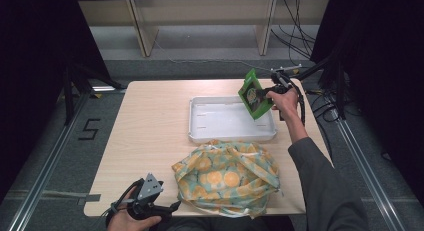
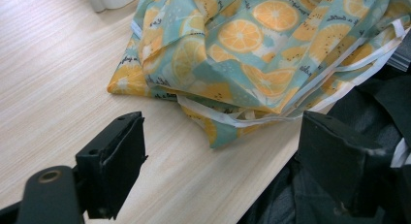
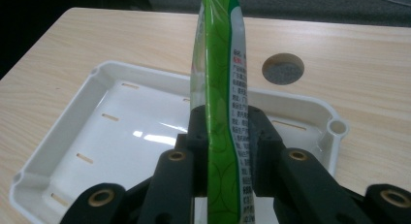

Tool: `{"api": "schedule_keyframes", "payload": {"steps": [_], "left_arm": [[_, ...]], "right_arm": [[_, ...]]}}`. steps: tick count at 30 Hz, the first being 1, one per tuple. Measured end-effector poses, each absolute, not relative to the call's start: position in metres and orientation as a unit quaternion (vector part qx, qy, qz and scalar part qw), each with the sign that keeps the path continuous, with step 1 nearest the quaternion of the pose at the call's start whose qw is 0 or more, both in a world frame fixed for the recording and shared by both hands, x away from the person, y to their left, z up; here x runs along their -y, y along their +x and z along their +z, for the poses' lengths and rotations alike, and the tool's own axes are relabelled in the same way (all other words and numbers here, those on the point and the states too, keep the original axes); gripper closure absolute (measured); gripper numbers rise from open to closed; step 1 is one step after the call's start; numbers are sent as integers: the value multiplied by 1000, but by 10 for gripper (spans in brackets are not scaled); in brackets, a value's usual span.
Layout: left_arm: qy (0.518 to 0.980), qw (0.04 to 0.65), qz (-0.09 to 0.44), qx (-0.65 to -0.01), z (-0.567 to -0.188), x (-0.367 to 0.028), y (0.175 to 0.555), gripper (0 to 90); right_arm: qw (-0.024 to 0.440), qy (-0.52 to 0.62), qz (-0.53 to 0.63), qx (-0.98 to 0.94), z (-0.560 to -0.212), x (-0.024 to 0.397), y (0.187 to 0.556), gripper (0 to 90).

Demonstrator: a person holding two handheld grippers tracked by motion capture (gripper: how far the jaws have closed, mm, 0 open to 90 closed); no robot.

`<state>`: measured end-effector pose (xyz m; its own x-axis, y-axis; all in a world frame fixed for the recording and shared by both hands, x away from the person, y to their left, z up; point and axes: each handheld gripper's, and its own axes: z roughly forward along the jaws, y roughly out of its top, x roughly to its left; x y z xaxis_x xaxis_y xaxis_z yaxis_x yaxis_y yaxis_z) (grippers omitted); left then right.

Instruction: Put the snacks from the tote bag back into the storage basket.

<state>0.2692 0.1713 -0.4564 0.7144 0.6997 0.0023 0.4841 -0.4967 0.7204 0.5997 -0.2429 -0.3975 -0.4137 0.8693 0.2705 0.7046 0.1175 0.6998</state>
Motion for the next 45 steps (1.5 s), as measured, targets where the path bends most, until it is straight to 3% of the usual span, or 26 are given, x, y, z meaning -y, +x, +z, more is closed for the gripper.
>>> {"api": "schedule_keyframes", "payload": {"steps": [7,9,20,29,30,45], "left_arm": [[839,380,149,-360,-459,-167,268,169],[858,358,151,-337,-456,-171,270,169],[855,360,145,-343,-457,-169,268,169],[855,361,144,-343,-457,-169,268,169],[855,361,144,-343,-457,-169,268,169],[850,369,148,-345,-459,-166,268,169]], "right_arm": [[113,530,392,-743,-407,243,607,757],[108,542,389,-737,-408,244,608,756],[111,544,387,-736,-416,243,613,756],[90,558,392,-725,-420,241,617,754],[109,547,385,-735,-423,243,619,754],[81,573,374,-725,-427,239,617,740]]}}
